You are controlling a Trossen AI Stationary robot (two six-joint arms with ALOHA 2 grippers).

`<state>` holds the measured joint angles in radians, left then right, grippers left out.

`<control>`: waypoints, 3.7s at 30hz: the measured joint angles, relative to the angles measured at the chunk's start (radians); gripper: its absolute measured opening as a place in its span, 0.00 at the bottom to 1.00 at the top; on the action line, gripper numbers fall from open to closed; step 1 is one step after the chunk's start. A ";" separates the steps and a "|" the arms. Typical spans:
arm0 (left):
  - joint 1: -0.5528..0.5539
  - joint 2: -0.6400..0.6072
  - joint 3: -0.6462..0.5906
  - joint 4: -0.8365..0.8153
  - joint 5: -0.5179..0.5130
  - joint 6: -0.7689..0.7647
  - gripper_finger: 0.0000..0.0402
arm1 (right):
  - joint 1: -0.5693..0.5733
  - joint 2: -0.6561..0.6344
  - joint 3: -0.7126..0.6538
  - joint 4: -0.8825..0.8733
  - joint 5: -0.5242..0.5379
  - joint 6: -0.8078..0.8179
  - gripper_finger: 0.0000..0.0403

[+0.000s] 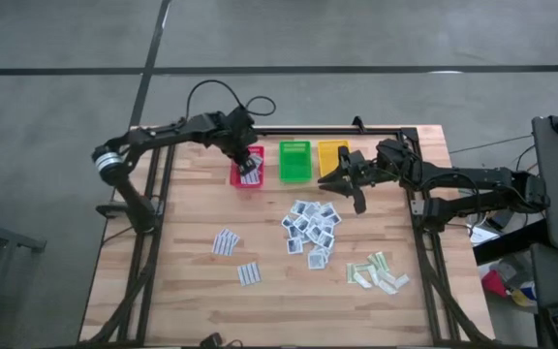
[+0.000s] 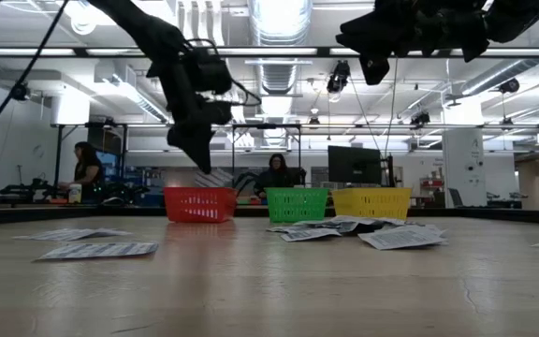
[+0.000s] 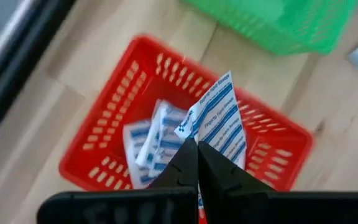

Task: Pick & Place First Aid Supplies
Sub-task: Put the blue bandage into the red basket

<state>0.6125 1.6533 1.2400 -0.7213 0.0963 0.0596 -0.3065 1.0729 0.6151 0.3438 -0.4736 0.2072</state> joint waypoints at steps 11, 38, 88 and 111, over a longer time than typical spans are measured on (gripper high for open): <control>0.002 0.057 -0.002 -0.008 0.000 -0.104 0.00 | 0.000 0.000 0.000 0.000 0.000 0.002 0.21; 0.003 0.075 -0.030 -0.020 -0.051 -0.111 0.02 | 0.000 0.000 0.000 0.000 0.000 0.002 0.21; -0.610 -0.646 -0.287 -0.458 0.120 -0.634 0.31 | 0.000 0.000 0.000 0.006 0.000 0.018 0.19; -0.779 -0.439 -0.678 0.183 -0.080 -0.420 0.31 | 0.000 0.000 0.000 0.005 0.000 0.021 0.17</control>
<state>-0.1669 1.2139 0.5621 -0.5383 0.0158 -0.3603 -0.3061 1.0729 0.6147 0.3492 -0.4732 0.2283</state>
